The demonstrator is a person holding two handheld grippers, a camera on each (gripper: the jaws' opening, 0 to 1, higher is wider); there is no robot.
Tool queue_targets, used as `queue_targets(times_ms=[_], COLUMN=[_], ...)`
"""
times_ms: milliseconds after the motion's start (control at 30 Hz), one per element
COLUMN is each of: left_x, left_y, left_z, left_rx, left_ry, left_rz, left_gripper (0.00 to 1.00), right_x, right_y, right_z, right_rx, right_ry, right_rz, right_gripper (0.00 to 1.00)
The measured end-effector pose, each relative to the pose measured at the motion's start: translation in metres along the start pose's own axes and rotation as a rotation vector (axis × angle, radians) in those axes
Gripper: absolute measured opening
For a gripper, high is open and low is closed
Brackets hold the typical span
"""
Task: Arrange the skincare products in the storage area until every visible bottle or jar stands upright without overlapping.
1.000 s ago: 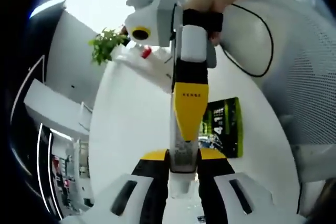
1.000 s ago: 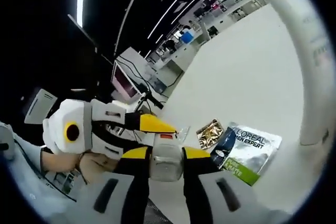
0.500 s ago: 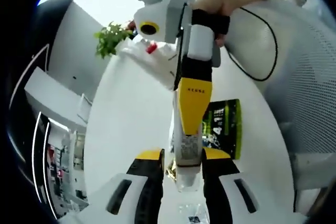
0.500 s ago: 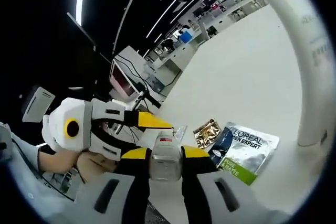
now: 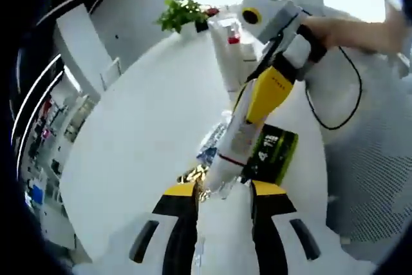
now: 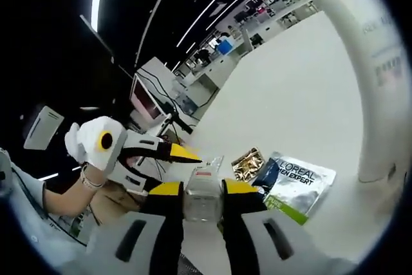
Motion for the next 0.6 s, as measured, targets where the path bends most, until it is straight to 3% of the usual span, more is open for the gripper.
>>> queue_targets(times_ms=[100, 200, 300, 600], left_x=[0.002, 0.001, -0.002, -0.014], left_y=[0.008, 0.014, 0.019, 0.005], left_z=[-0.003, 0.004, 0.016, 0.039], left_rx=[0.115, 0.248, 0.322, 0.515], left_ry=[-0.024, 0.014, 0.068, 0.162], left_rz=[0.006, 0.015, 0.012, 0.114], left_gripper=[0.26, 0.23, 0.22, 0.24], right_x=[0.001, 0.001, 0.001, 0.002], right_y=[-0.002, -0.004, -0.005, -0.009], right_z=[0.001, 0.001, 0.0, -0.002], right_rx=[-0.001, 0.004, 0.005, 0.012], right_ry=[0.001, 0.003, -0.002, -0.013], right_rz=[0.009, 0.017, 0.023, 0.037], right_gripper=[0.22, 0.22, 0.22, 0.22])
Point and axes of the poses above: the point that each gripper's makers call its tool centre point, and the gripper's own axes: x roughly backward along the fingers, z roughly to its right, y roughly out of its underside, the point moved 3 cm from there along x, roughly backward along the fingers, and after that the axes turned 7 degrees about z, right-handed, at the moved point
